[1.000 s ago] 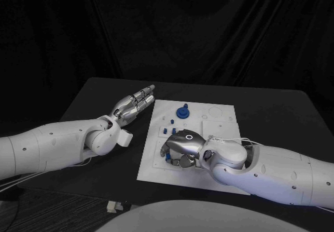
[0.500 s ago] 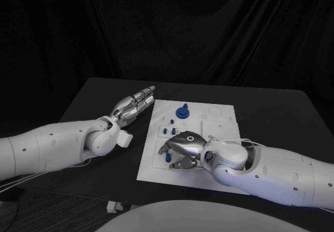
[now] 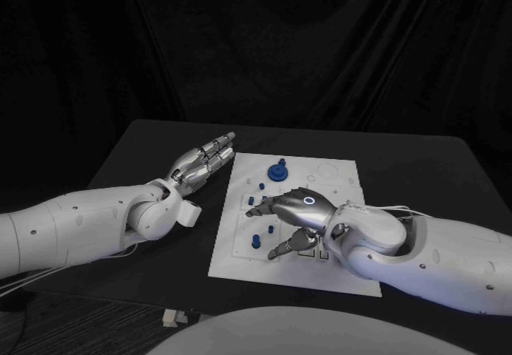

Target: Assemble the parts on the task board

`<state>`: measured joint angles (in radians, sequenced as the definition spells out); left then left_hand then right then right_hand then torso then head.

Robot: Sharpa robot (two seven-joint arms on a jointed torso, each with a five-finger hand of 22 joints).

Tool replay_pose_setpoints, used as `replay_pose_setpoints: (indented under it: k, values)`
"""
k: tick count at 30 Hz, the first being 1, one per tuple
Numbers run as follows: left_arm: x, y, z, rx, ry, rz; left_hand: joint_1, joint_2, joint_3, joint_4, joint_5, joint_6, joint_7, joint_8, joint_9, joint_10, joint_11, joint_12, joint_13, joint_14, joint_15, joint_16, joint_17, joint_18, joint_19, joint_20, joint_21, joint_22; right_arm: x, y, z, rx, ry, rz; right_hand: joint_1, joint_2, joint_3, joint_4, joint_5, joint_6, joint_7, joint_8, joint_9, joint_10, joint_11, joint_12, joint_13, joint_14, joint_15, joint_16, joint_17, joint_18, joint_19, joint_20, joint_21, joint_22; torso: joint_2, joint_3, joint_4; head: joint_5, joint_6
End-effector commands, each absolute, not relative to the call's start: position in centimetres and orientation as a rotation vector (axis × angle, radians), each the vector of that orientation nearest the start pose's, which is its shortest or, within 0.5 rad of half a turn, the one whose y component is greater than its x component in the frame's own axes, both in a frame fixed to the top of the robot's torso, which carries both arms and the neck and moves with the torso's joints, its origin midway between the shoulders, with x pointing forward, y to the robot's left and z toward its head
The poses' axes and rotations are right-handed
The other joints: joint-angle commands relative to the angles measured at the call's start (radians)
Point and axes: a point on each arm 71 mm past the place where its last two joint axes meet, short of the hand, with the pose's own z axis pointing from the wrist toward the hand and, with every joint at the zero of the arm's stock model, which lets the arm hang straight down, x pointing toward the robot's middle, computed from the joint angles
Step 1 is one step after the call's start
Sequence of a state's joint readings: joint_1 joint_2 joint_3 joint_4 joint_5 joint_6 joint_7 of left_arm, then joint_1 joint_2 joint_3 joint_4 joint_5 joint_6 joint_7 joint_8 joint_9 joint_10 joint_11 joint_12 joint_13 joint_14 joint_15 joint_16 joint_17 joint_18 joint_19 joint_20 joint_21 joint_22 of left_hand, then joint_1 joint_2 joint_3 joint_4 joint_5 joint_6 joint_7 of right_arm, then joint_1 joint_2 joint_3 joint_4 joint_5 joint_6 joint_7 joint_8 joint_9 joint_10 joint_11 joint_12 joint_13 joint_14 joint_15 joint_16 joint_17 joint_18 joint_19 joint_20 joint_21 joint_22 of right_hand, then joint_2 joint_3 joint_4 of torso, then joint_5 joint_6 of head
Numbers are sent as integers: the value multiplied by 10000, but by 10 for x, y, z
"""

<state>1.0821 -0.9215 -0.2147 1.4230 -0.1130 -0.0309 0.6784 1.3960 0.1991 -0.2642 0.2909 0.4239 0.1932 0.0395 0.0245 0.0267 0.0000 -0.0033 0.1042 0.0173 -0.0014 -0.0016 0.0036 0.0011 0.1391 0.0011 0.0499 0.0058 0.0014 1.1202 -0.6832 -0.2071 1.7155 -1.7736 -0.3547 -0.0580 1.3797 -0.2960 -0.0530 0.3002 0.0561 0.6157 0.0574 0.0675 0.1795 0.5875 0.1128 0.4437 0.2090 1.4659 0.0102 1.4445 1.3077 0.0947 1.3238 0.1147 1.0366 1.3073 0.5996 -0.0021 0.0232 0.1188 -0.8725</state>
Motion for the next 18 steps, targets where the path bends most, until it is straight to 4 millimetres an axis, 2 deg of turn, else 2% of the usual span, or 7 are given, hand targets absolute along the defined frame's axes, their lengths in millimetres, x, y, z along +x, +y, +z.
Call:
replay_pose_setpoints:
  k: [1,4,10,12,14,16,18]
  values:
    - [440,267,-270,-9393,14161,-17345,103,-20,65,-6,66,79,19,54,13,6,44,-56,-10,14,87,-36,-11,-172,-11,83,-58,-14,379,-83,-210,-5833,14245,9938,-254,22,-53,-3,-40,316,10,107,47,69,-54,131,-7,79,-52,98,140,80,184,-24,244,1278,-4,1,2,-25,-1]
    - [440,268,-270,-9395,14154,-17329,103,-20,65,-6,66,79,19,54,13,6,44,-56,-10,14,87,-36,-11,-172,-11,83,-58,-14,385,-102,-188,-5237,13743,10048,-366,159,102,-15,-23,863,161,273,127,289,-61,299,7,127,-62,138,207,55,267,-37,377,1312,-7,1,-2,-33,-1]
    - [440,268,-270,-9384,14133,-17324,104,-19,65,-5,67,76,19,54,13,6,43,-59,-10,14,97,-36,-11,-175,-11,91,-58,-14,393,-144,-160,-3873,13402,9858,473,1429,1068,-114,788,1746,512,680,82,1735,-168,1207,155,236,-101,224,360,-13,498,-68,760,1411,5,4,15,-121,-1]
    - [440,267,-270,-9378,14129,-17334,104,-19,65,-5,67,76,19,54,13,6,43,-59,-10,14,97,-36,-11,-175,-11,91,-58,-14,395,-156,-157,-3382,13459,9710,584,1541,1131,-131,967,1831,507,706,64,1938,-201,1316,176,227,-104,210,332,-15,504,-71,770,1414,0,5,20,-138,-1]
    - [440,267,-270,-9371,14123,-17350,105,-17,66,-4,67,76,18,54,12,6,42,-52,-9,14,102,-36,-11,-176,-11,95,-58,-14,400,-171,-155,-2690,13732,9420,710,1733,1213,-128,1183,2223,543,872,88,3309,-454,2033,433,67,-95,12,-45,68,307,-55,349,1299,-4,3,23,-166,-1]
    - [440,266,-270,-9364,14116,-17363,105,-17,66,-4,67,76,18,54,12,6,42,-52,-9,14,102,-36,-11,-176,-11,95,-58,-14,405,-182,-157,-2103,14217,9018,691,1761,1197,-105,1167,2293,575,865,54,3696,-594,2246,533,-9,-206,-95,-207,103,223,-132,189,1257,-12,-2,15,-196,-1]
    - [440,266,-270,-9357,14106,-17378,106,-14,67,-3,68,80,18,54,12,6,42,-48,-8,14,109,-36,-11,-177,-11,103,-58,-14,410,-193,-162,-1494,14985,8473,236,1890,1045,-123,966,3144,459,1259,217,5180,-947,3191,1012,-212,-474,-391,-688,200,-9,-344,-326,1123,-20,-15,7,-215,-1]
